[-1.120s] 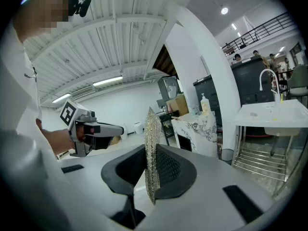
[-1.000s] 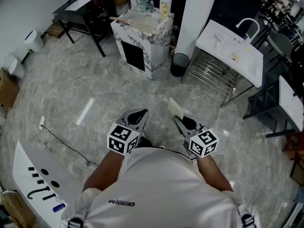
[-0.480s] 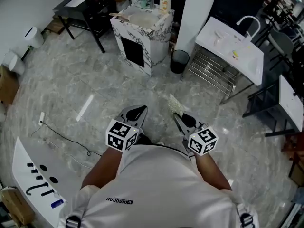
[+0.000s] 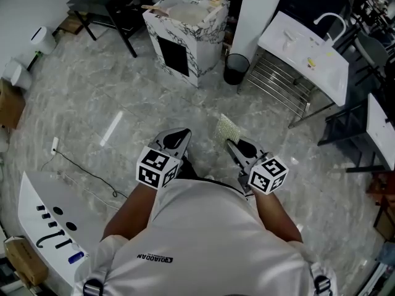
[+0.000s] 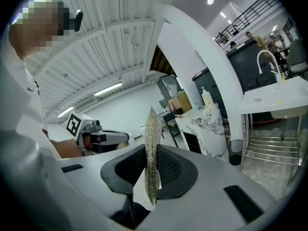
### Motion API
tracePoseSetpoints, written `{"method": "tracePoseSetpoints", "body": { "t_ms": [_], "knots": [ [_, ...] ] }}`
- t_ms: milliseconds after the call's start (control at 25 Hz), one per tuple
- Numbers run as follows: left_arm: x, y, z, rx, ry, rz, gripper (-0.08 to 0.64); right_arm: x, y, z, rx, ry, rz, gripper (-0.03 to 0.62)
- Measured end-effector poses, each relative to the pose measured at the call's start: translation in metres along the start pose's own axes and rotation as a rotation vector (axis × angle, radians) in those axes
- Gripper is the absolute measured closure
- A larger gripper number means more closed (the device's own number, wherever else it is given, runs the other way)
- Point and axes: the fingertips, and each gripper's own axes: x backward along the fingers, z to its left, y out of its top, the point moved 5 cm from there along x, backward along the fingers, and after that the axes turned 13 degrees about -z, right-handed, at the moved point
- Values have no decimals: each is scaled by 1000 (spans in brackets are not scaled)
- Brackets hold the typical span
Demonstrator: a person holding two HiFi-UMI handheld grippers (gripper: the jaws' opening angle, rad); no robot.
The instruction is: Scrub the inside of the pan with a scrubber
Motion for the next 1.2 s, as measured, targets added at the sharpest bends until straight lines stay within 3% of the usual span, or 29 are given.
{"method": "tracePoseSetpoints", "body": {
  "t_ms": [280,520,760,1000,1200],
  "knots": [
    [-19,3,40,17,21,3,545,-42,-1,-18,18,5,16,514],
    [-49,-2,100,49,27,8,545,-101,-1,-41,25,22,50,514],
    [-87,20,194,43,9,-2,545,-194,13,-76,5,-11,82,514],
    [-114,58,309,23,6,-22,545,-300,36,-102,-40,-99,56,514],
    [-131,75,385,8,-34,-25,545,-380,46,-112,-43,-110,61,514]
  ]
}}
